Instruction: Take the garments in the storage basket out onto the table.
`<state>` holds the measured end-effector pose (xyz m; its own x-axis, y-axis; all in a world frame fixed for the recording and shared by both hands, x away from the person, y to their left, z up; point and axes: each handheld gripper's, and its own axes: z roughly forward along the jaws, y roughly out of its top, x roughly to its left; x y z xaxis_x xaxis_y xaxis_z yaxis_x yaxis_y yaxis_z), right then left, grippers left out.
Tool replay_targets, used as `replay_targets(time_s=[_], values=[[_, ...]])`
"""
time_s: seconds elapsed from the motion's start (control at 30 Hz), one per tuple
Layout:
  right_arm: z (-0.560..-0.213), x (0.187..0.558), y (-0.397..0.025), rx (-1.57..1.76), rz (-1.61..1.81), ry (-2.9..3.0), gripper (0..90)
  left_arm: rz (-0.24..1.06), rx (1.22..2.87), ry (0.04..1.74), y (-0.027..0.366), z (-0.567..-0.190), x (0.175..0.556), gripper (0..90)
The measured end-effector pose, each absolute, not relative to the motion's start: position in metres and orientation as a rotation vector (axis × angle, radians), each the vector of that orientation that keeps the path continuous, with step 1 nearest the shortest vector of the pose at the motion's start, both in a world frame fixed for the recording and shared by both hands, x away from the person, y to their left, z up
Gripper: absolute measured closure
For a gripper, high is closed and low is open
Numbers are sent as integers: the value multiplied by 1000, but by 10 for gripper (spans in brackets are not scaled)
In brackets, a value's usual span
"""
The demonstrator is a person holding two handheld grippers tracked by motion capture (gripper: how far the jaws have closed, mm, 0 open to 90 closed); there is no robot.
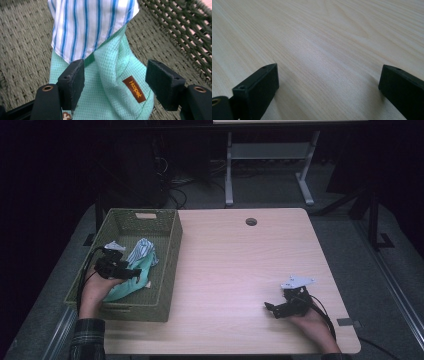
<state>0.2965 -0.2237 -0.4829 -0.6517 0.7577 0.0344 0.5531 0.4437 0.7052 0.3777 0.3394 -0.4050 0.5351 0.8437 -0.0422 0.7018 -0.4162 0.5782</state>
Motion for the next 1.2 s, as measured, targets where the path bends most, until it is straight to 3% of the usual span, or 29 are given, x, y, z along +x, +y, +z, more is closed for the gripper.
replay_targets(time_s=[0.47, 0.63, 0.97, 1.2], values=[[-483, 297, -224, 1128, 1018, 2412, 24, 280, 2266, 1319, 341, -410, 381, 438], [-483, 297, -224, 1125, 1019, 2412, 24, 266, 2281, 1338, 341, -412, 381, 530], [-483, 297, -224, 1126, 1019, 2412, 24, 253, 2245, 1355, 344, -406, 380, 811], [-483, 297, -224, 1126, 1019, 2412, 24, 307, 2159, 1329, 348, -396, 376, 853]])
